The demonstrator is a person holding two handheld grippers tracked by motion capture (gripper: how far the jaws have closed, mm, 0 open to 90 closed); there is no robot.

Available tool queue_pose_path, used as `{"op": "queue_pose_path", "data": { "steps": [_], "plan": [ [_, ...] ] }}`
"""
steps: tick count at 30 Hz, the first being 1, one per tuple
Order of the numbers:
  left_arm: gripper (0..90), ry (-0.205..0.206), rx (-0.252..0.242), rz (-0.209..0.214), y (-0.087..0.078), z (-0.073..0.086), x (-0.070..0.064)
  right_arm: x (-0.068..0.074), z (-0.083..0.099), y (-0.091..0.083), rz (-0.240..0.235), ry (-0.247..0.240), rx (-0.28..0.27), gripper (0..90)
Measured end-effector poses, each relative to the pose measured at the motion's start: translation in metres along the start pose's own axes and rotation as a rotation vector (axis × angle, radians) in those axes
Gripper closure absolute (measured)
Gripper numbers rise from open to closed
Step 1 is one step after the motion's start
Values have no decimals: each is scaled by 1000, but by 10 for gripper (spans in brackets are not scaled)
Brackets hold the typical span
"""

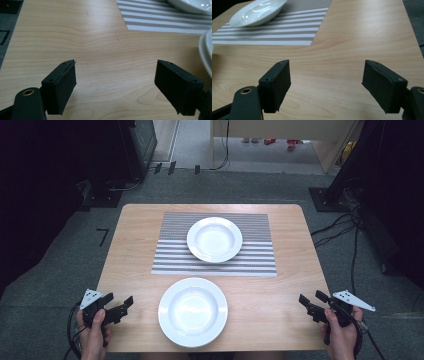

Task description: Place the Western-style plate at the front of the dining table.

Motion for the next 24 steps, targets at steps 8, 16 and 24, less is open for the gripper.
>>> {"op": "queue_pose_path", "data": {
  "steps": [8, 16, 24],
  "plan": [
    [177, 28, 32, -57, -5, 15, 7, -16, 14, -2, 41, 4, 32, 226],
    [176, 81, 69, -78, -2, 22, 2, -21, 23, 2, 83, -25, 72, 217],
    [170, 123, 107, -99, 2, 23, -3, -16, 27, 5, 134, -80, 102, 194]
  ]
}}
Point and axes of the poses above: each handheld gripper's, and its own axes: y roughly forward along the jaws, z roughly out of its underside, x roughly to its left, the point moved 3 cm from there along y, roughly forward along the jaws, and after that the axes turned 13 degrees about y, right-handed, at the moved point
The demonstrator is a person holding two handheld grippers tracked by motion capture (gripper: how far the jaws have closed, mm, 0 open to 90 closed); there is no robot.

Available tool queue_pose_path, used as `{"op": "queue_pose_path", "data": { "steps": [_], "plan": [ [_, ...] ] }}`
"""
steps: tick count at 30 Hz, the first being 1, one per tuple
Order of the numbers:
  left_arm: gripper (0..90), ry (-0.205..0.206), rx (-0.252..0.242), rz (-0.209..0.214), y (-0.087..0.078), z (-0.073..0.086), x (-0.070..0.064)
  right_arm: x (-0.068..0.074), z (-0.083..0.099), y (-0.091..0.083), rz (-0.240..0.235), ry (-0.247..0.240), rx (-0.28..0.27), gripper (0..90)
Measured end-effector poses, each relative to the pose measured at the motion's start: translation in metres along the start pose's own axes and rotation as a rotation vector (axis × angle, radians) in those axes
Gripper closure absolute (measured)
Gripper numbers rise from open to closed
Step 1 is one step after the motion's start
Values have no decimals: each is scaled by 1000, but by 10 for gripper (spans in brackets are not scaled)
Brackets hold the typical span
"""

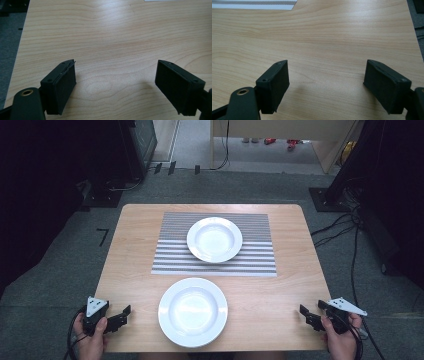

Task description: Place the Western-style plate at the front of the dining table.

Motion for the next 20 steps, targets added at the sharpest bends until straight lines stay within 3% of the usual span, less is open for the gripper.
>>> {"op": "queue_pose_path", "data": {
  "steps": [3, 7, 8, 13, 15, 18, 20],
  "plan": [
    [165, 36, 21, -25, 2, -1, -4, 4, 1, 2, 24, -38, 10, 176],
    [159, 39, 23, -24, 2, -1, -4, 11, 4, 5, 86, -123, 25, 163],
    [158, 38, 23, -24, 2, -1, -4, 12, 4, 5, 78, -129, 28, 163],
    [155, 39, 24, -24, 2, -1, -4, 12, 4, 6, 75, -131, 29, 157],
    [152, 38, 25, -25, 2, -1, -4, 13, 4, 6, 76, -131, 36, 111],
    [143, 35, 27, -28, 3, -1, -3, 10, 3, 9, 122, -97, 52, 0],
    [139, 34, 28, -28, 3, -1, -3, 9, 2, 9, 127, -93, 54, 0]
  ]
}}
Point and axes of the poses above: each handheld gripper's, and its own axes: y roughly forward along the jaws, z roughly out of its underside, x roughly to its left, the point moved 3 cm from there along y, roughly forward along the jaws, and after that the axes turned 13 degrees about y, right-handed, at the moved point
